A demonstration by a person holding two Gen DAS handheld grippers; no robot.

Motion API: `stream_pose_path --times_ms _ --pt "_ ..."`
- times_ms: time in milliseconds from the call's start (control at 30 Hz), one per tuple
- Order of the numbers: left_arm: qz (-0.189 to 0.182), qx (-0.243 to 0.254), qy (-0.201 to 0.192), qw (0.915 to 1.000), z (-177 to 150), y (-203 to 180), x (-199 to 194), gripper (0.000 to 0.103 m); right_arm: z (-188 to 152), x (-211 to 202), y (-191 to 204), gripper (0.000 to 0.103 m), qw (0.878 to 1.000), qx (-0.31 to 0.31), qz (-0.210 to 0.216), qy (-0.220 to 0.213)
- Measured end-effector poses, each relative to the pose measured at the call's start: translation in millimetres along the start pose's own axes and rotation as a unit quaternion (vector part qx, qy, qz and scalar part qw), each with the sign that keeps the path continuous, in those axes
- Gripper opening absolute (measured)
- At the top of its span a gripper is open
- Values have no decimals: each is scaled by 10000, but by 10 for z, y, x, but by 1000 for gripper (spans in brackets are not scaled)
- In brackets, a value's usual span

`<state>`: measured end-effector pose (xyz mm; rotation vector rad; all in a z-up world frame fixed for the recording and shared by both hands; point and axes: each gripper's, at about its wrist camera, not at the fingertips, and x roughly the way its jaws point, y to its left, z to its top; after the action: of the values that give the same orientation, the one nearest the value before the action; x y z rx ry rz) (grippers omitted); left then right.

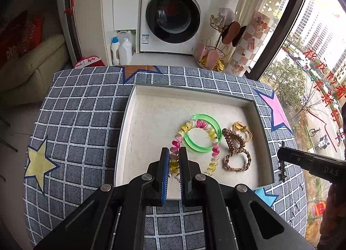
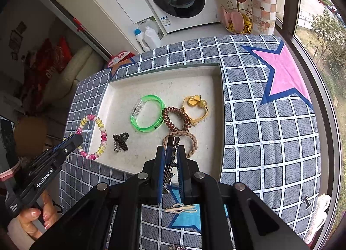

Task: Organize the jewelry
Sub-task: 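Carry the beaded bracelet and silver hair clip into the tray and open both tools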

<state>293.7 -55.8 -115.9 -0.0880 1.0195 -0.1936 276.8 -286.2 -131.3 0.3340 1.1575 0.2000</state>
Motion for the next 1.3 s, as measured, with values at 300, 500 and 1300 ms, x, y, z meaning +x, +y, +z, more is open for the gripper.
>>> stream_pose_path --times_ms 300,500,1300 --pt "283 -27 141 9995 142 60 368 21 215 244 -40 12 10000 -35 -18 68" --pt "493 -1 265 9984 186 100 602 21 258 453 -95 12 9997 -48 -38 215" --pt "1070 381 614 9916 123 49 959 21 194 939 -278 26 9974 -56 -242 675"
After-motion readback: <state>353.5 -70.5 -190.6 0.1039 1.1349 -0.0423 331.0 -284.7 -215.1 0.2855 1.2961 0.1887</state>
